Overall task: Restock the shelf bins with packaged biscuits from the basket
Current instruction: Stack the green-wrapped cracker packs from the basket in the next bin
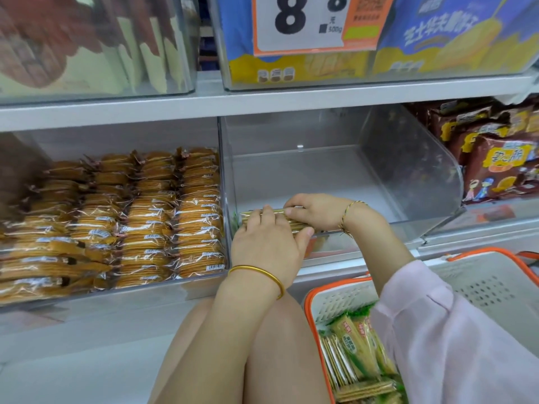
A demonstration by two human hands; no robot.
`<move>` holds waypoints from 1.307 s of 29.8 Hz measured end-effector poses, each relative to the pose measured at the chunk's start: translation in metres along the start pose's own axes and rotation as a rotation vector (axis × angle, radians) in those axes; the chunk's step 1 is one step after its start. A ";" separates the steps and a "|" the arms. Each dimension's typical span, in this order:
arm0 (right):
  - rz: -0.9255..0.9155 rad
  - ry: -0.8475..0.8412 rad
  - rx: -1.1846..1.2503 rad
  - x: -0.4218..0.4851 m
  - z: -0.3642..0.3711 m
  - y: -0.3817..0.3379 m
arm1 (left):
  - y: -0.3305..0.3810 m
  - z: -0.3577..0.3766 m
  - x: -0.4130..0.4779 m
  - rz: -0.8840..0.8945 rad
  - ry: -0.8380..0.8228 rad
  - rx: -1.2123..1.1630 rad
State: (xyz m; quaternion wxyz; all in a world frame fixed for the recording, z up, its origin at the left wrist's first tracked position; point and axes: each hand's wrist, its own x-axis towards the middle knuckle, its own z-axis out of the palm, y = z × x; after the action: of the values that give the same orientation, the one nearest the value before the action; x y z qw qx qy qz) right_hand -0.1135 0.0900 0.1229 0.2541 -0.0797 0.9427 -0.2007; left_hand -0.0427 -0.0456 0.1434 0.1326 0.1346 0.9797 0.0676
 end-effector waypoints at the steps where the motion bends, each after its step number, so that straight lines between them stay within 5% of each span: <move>1: 0.010 0.004 -0.004 0.000 -0.001 -0.001 | -0.001 -0.001 -0.001 0.001 -0.003 -0.002; 12: 0.083 0.239 0.023 -0.018 -0.007 -0.004 | 0.013 -0.010 -0.030 0.100 0.154 -0.015; 17: -0.067 0.740 0.274 -0.096 -0.002 0.008 | 0.032 0.010 -0.046 0.446 0.428 -0.212; 20: -0.008 0.898 0.655 -0.148 0.041 0.039 | 0.047 0.048 -0.043 0.540 0.179 -0.326; 24: 0.448 0.539 0.570 -0.142 0.137 0.107 | 0.059 0.097 -0.026 0.501 -0.117 -0.454; 28: 0.670 0.256 0.330 -0.116 0.209 0.141 | 0.066 0.114 -0.014 0.387 -0.041 -0.702; 39: 0.898 0.129 0.127 -0.081 0.284 0.155 | 0.061 0.129 -0.001 0.269 -0.048 -0.857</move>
State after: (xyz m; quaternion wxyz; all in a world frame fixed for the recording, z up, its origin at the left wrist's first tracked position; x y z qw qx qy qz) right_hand 0.0938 0.1554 -0.1297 0.2610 0.3654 0.8836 -0.1326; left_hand 0.0090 0.0250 0.0304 0.1891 0.1954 0.8336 0.4808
